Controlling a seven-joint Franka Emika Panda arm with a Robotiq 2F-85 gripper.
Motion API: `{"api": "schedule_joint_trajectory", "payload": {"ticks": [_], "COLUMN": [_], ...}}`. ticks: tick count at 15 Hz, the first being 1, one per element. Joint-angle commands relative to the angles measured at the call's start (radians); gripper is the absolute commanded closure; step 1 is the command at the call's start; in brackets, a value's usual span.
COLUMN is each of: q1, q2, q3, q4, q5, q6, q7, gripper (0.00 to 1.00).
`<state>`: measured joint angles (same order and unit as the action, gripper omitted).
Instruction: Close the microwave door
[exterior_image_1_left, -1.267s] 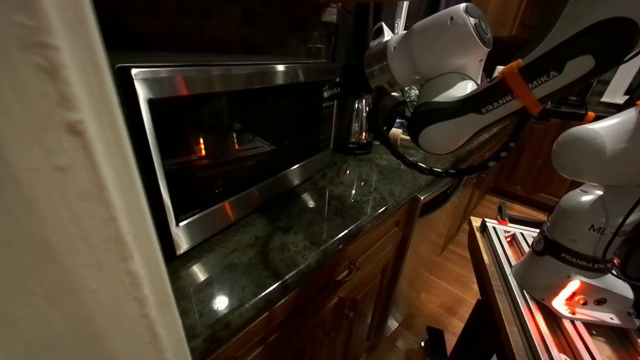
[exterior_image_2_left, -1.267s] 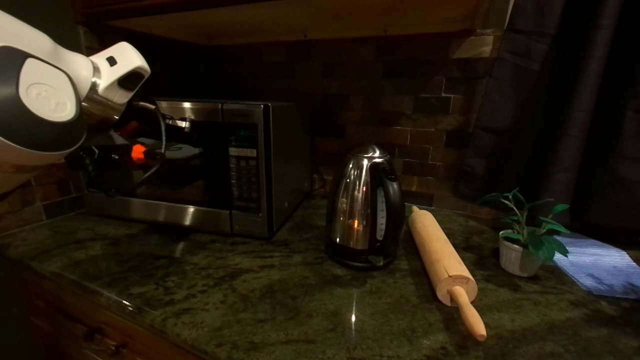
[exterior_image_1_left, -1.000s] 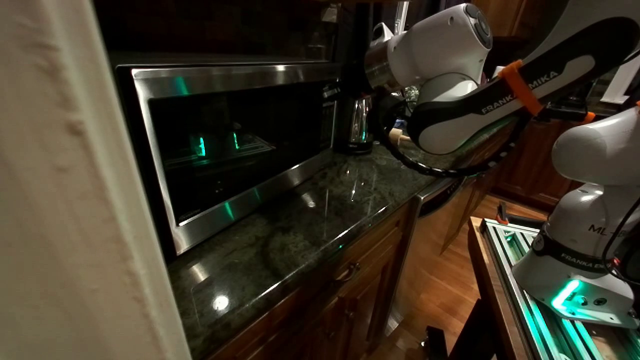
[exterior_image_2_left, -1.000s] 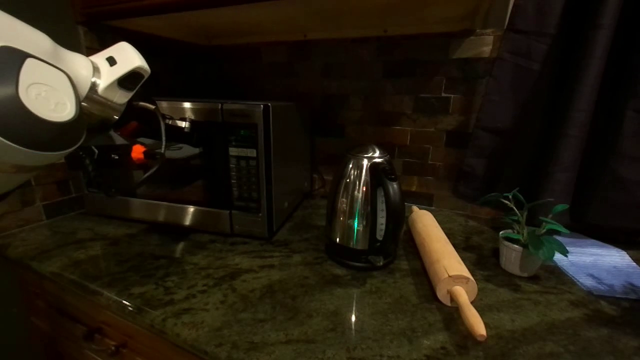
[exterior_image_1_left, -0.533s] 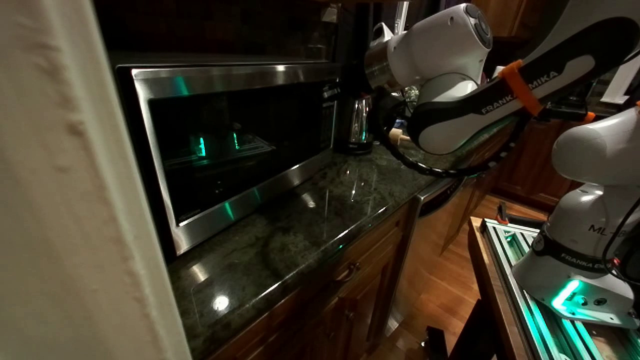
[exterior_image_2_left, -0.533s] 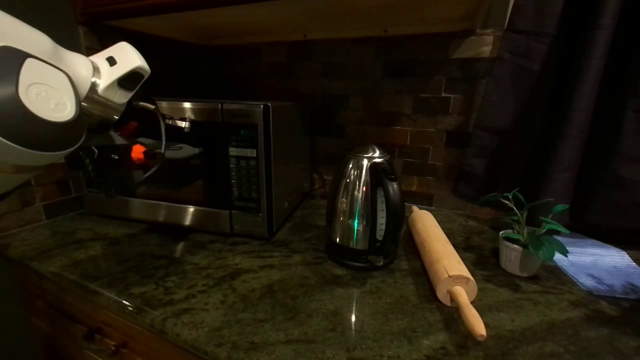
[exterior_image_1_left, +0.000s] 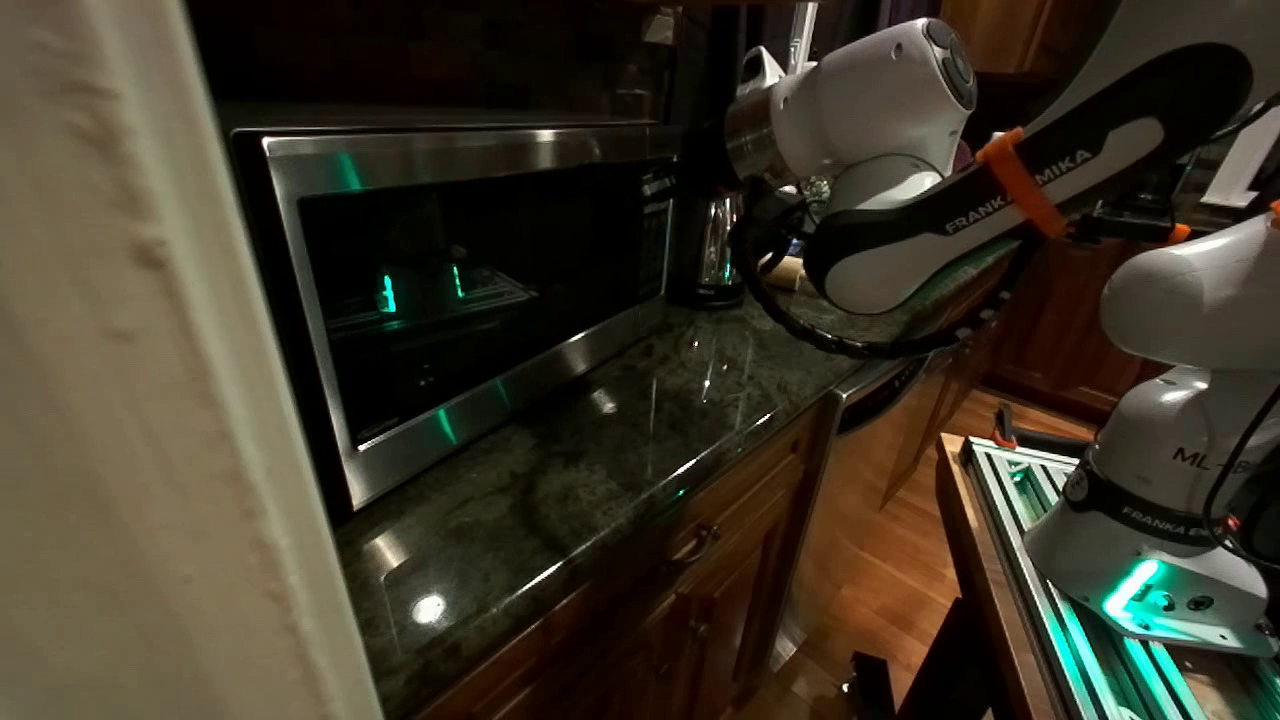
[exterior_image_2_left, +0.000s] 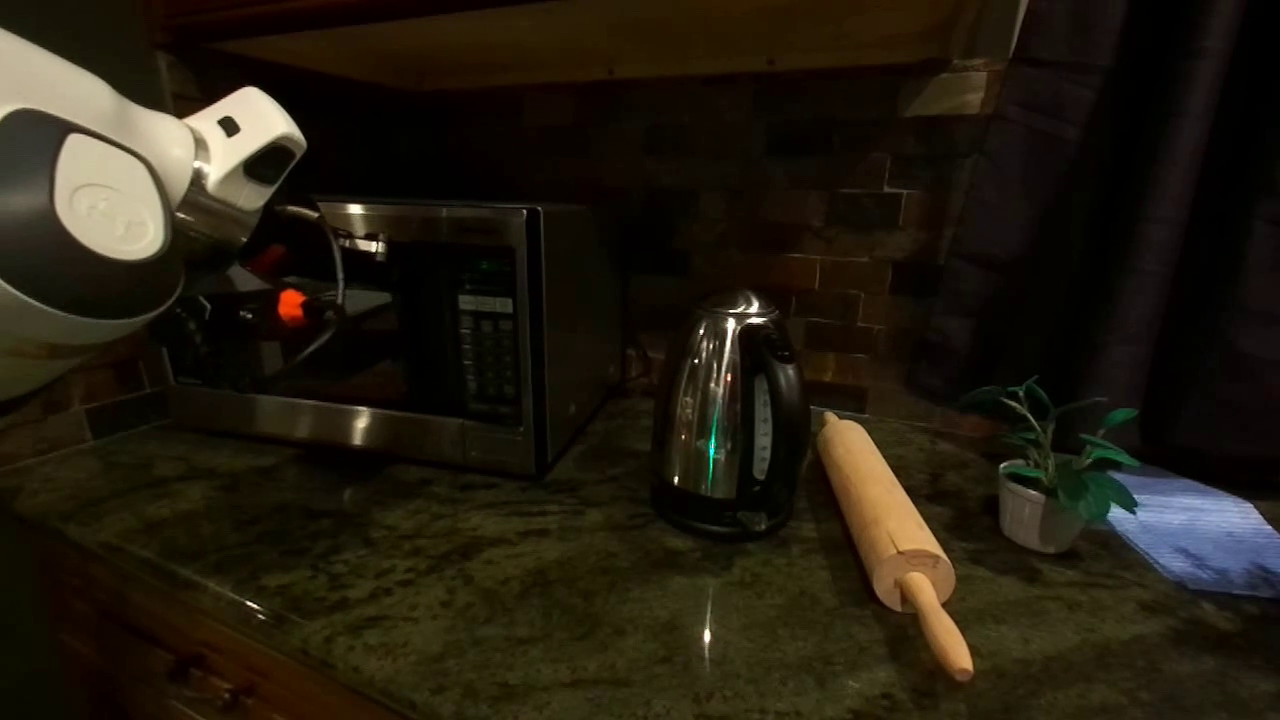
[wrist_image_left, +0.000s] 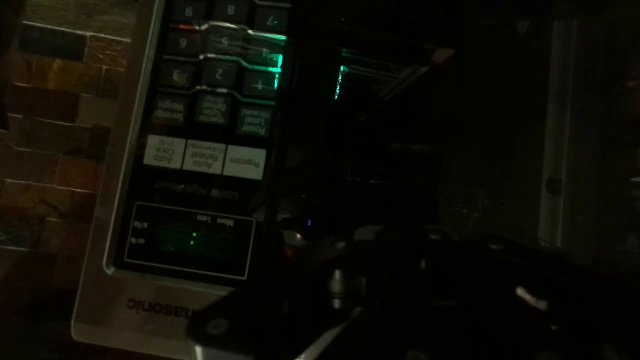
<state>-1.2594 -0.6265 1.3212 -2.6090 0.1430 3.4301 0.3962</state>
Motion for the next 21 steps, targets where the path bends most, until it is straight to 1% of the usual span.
{"api": "schedule_joint_trajectory", "payload": {"ticks": [1,2,4,6,8,9,10,12,14,16,17,18,19,21], "q1": [-0.125,-0.123,-0.079,-0.013,0.077,0.132,0.174,0.282,0.413,0.568,0.646,0.722,0.797,0.950], "q2": [0.030,0.038,0.046,0.043,0.055,0.060,0.060,0.077,0.113,0.143,0.148,0.153,0.149,0.134], "q3": [0.095,0.098,0.073,0.023,-0.055,-0.105,-0.144,-0.246,-0.365,-0.505,-0.573,-0.641,-0.707,-0.863], "q4": [0.056,0.050,0.033,0.017,0.010,0.011,0.014,0.022,0.032,0.041,0.048,0.056,0.064,0.073], "q5": [0.029,0.031,0.040,0.043,0.026,0.013,0.004,-0.019,-0.040,-0.049,-0.035,-0.034,-0.010,-0.027], "q6": [0.078,0.085,0.042,-0.019,-0.117,-0.203,-0.270,-0.411,-0.528,-0.636,-0.695,-0.752,-0.812,-0.915], "q7": [-0.060,-0.071,-0.093,-0.112,-0.139,-0.153,-0.158,-0.170,-0.180,-0.185,-0.189,-0.188,-0.200,-0.179], "gripper": [1.00,1.00,1.00,1.00,1.00,1.00,1.00,1.00,1.00,1.00,0.99,0.74,0.74,0.62]}}
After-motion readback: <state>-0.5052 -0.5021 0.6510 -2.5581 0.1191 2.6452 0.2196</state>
